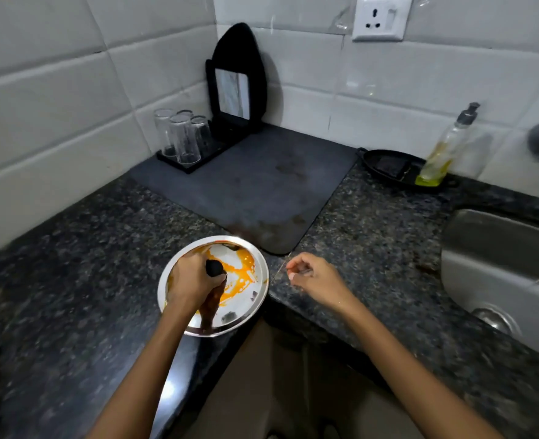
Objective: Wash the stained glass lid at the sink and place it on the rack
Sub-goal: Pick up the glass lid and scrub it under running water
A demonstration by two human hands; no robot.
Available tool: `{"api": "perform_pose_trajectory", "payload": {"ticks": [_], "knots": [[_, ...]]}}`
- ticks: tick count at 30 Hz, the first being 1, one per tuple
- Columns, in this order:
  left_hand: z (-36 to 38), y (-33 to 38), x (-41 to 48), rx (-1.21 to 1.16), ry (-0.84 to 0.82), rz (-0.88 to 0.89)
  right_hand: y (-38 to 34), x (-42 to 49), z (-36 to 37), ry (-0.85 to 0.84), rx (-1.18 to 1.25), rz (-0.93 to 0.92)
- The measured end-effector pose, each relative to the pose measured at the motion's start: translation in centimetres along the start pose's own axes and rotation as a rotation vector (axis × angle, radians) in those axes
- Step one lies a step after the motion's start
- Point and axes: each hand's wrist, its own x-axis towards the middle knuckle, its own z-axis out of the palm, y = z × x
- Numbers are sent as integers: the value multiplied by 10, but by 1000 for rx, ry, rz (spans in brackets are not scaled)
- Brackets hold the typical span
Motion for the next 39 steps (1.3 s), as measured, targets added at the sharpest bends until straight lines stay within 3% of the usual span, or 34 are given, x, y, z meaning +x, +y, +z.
{"api": "perform_pose_trajectory", "payload": {"ticks": [9, 12, 16, 20, 27, 30, 34, 37, 39], "knots": [[-19, 96, -18, 6, 125, 52, 46, -16, -80, 156, 76, 136], [-17, 151, -25, -120, 97, 108, 65, -25, -117, 212, 80, 133], [15, 233, -33, -393, -99, 105, 96, -47, -184, 290, 92, 161], [64, 328, -48, -861, -412, -66, 135, -69, -263, 386, 150, 236], [115, 442, -83, -1260, -756, -307, 190, -93, -351, 473, 229, 446], [124, 477, -99, -1431, -831, -445, 204, -108, -378, 448, 508, 469], [135, 496, -101, -1366, -742, -456, 212, -119, -397, 410, 1053, 399], [135, 512, -104, -1396, -890, -374, 214, -121, -411, 569, 1247, 345], [140, 513, -98, -1368, -997, -382, 216, -125, -417, 705, 1204, 332]]}}
